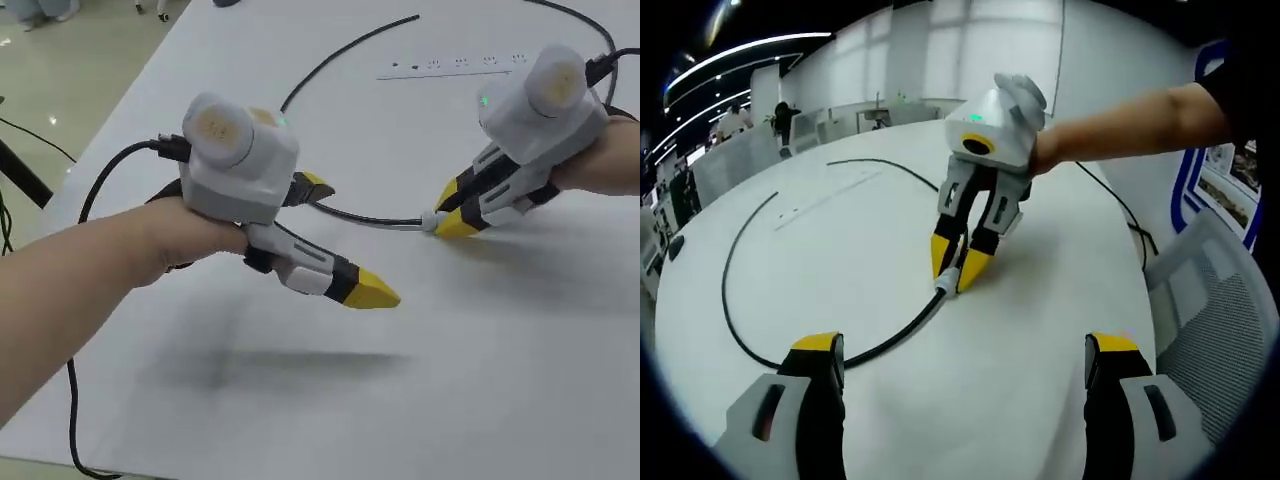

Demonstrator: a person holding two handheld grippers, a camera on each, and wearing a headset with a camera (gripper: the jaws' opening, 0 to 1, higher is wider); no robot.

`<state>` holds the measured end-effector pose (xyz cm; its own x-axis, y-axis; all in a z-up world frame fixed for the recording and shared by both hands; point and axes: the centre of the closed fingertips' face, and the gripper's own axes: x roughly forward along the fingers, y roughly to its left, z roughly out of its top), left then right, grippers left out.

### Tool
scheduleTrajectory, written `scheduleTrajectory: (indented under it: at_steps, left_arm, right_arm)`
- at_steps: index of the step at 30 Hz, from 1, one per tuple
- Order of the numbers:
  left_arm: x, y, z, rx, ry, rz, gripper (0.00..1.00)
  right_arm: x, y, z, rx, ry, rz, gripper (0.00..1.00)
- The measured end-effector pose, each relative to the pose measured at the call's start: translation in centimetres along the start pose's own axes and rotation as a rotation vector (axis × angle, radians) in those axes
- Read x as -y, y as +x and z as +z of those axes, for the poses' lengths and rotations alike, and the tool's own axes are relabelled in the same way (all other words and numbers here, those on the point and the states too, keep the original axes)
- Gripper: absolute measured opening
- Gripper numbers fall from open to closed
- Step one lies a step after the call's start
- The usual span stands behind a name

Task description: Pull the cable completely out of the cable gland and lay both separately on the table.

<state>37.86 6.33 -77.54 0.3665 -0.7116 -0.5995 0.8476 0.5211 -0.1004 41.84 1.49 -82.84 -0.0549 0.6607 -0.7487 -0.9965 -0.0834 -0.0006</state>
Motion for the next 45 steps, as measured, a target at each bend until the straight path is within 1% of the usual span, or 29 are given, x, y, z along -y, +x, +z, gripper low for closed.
scheduleTrajectory:
  at_steps: [1,3,4,6,7,8,9,12,15,16,17,18,19,20,23,24,25,26,28,32,37,38,39,40,41,42,43,44,45]
  left_arm:
    - [0.0,0.0,0.2,0.008,0.001,0.004,1.0]
    - [0.5,0.1,0.5,0.013,-0.023,-0.022,0.99]
    - [0.8,0.2,0.6,0.015,-0.035,-0.035,0.95]
    - [1.5,0.6,0.6,0.009,-0.046,-0.051,0.8]
    - [2.0,0.7,1.0,0.029,-0.061,-0.069,0.75]
    - [2.5,0.9,1.4,0.049,-0.075,-0.087,0.69]
    - [3.0,1.1,1.7,0.068,-0.09,-0.106,0.66]
    - [6.0,1.1,3.2,0.135,-0.16,-0.258,0.63]
    - [7.9,1.0,3.6,0.126,-0.262,-0.351,0.54]
    - [8.2,1.1,3.6,0.119,-0.276,-0.368,0.5]
    - [8.0,1.2,3.6,0.124,-0.265,-0.352,0.45]
    - [8.3,1.2,3.6,0.12,-0.261,-0.358,0.42]
    - [8.3,1.1,3.6,0.12,-0.264,-0.36,0.37]
    - [8.6,1.0,3.6,0.122,-0.28,-0.374,0.34]
    - [9.4,0.5,4.3,0.153,-0.328,-0.41,0.26]
    - [9.4,0.5,4.4,0.16,-0.34,-0.411,0.25]
    - [9.5,0.7,4.2,0.157,-0.359,-0.404,0.24]
    - [9.7,0.7,4.2,0.168,-0.342,-0.399,0.23]
    - [9.8,0.8,4.1,0.183,-0.276,-0.379,0.18]
    - [10.1,0.7,4.2,0.182,-0.305,-0.388,0.16]
    - [10.2,0.4,4.4,0.189,-0.254,-0.379,0.15]
    - [10.2,0.4,4.6,0.193,-0.218,-0.377,0.15]
    - [10.3,0.3,4.7,0.189,-0.204,-0.376,0.15]
    - [10.2,0.4,4.6,0.178,-0.164,-0.363,0.14]
    - [10.4,0.2,4.9,0.183,-0.078,-0.35,0.14]
    - [10.4,0.1,5.1,0.188,-0.036,-0.347,0.14]
    - [10.4,0.0,5.2,0.183,-0.023,-0.343,0.14]
    - [10.5,-0.1,5.3,0.181,-0.023,-0.35,0.14]
    - [10.5,-0.2,5.4,0.184,-0.006,-0.35,0.14]
  right_arm:
    - [-0.3,-0.1,-0.2,-0.005,0.007,0.002,0.08]
    - [-2.2,-0.3,-0.4,-0.002,0.026,0.04,0.08]
    - [-2.6,-0.5,-0.2,-0.001,0.02,0.042,0.08]
    - [-3.6,-0.9,0.2,0.001,0.007,0.047,0.07]
    - [-4.1,-1.1,0.4,0.003,0.001,0.049,0.07]
    - [-5.3,-1.7,1.6,0.039,0.006,0.067,0.07]
    - [-6.4,-2.4,2.8,0.074,0.012,0.084,0.07]
    - [-8.4,-3.7,4.2,0.098,-0.048,0.099,0.07]
    - [-9.1,-4.6,5.3,0.123,-0.152,0.053,0.07]
    - [-9.5,-4.9,5.4,0.116,-0.131,0.052,0.07]
    - [-9.6,-5.1,5.7,0.129,-0.148,0.045,0.07]
    - [-9.7,-5.4,5.8,0.132,-0.165,0.027,0.07]
    - [-9.9,-5.5,5.8,0.13,-0.168,0.023,0.07]
    - [-10.2,-5.6,5.8,0.126,-0.177,0.021,0.07]
    - [-10.7,-5.8,5.7,0.117,-0.185,0.02,0.07]
    - [-10.7,-5.9,5.7,0.115,-0.189,0.012,0.07]
    - [-10.7,-5.9,5.6,0.112,-0.188,0.011,0.07]
    - [-10.7,-6.0,5.6,0.108,-0.182,0.01,0.07]
    - [-11.0,-6.2,5.6,0.11,-0.171,0.014,0.07]
    - [-11.1,-6.4,5.5,0.118,-0.156,0.016,0.07]
    - [-10.9,-6.7,5.5,0.125,-0.16,0.006,0.08]
    - [-11.0,-6.8,5.5,0.131,-0.085,0.023,0.08]
    - [-11.1,-6.8,5.5,0.137,-0.032,0.048,0.09]
    - [-11.2,-7.1,5.5,0.145,0.023,0.065,0.09]
    - [-11.5,-7.3,5.6,0.159,0.026,0.084,0.09]
    - [-11.5,-7.4,5.6,0.173,0.074,0.103,0.09]
    - [-11.4,-7.4,5.5,0.18,0.118,0.118,0.09]
    - [-11.6,-7.6,5.5,0.194,0.156,0.147,0.09]
    - [-11.5,-7.6,5.5,0.201,0.183,0.156,0.09]
